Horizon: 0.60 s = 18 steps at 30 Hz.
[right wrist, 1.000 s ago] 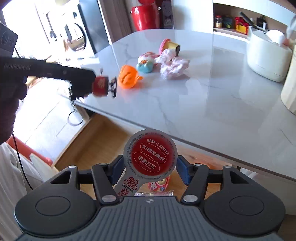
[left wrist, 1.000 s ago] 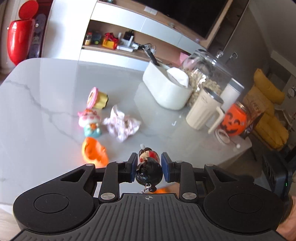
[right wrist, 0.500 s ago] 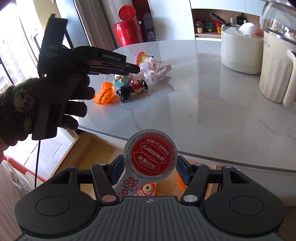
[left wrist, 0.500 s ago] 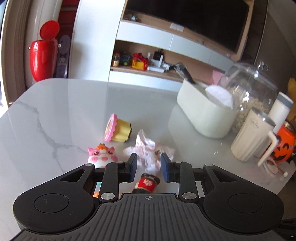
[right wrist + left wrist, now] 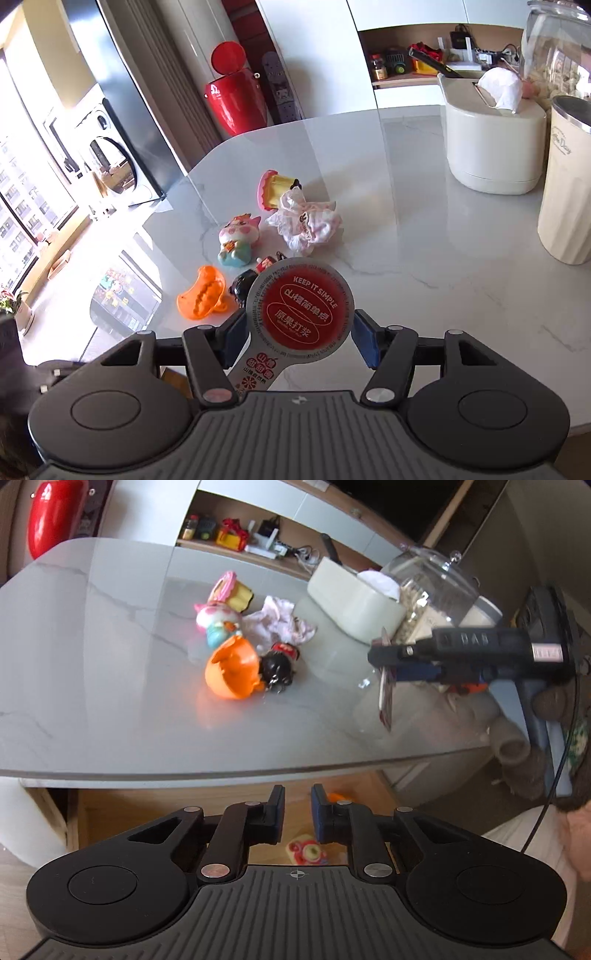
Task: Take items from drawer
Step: 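Place the figure on the countertop with left tool while right tool places the red sign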
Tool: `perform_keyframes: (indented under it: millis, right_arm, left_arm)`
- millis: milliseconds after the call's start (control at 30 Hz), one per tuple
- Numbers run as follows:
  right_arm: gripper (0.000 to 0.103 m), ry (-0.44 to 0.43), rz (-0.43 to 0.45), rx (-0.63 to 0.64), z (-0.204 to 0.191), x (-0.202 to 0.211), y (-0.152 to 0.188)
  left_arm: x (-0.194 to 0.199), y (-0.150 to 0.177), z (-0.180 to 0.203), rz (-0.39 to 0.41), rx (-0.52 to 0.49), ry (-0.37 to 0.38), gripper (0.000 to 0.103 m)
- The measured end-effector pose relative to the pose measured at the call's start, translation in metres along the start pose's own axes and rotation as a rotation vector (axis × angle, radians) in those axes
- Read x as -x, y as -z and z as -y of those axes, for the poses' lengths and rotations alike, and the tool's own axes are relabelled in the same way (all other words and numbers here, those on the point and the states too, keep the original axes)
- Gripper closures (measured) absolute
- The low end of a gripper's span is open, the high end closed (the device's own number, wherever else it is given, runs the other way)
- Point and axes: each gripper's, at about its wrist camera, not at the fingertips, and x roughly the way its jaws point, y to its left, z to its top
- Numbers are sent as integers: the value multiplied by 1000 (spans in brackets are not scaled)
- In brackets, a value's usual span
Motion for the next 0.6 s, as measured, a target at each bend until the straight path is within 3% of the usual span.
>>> perform_keyframes:
  millis: [200,300,433,533,600]
  right_arm:
    - [42,105,-44,-57,-4,-76,-32]
    - [35,126,-37,-94,-4,-93,-34]
    - [32,125,-9,-77,-6,-80,-28]
    - [30,146,47,34,-11,-47,-19]
    - [20,140,79,110,-13,-18,-7]
  left_arm:
    - [-8,15,21,-59,-251,-153,87]
    - [-19,20,27,-126,-286,-180,87]
    - [-28,23,22,-195,-228,-120,88]
    - [-34,22,18,-218,-201,-113,88]
    - [-41,21,20,-242,-213,-110,88]
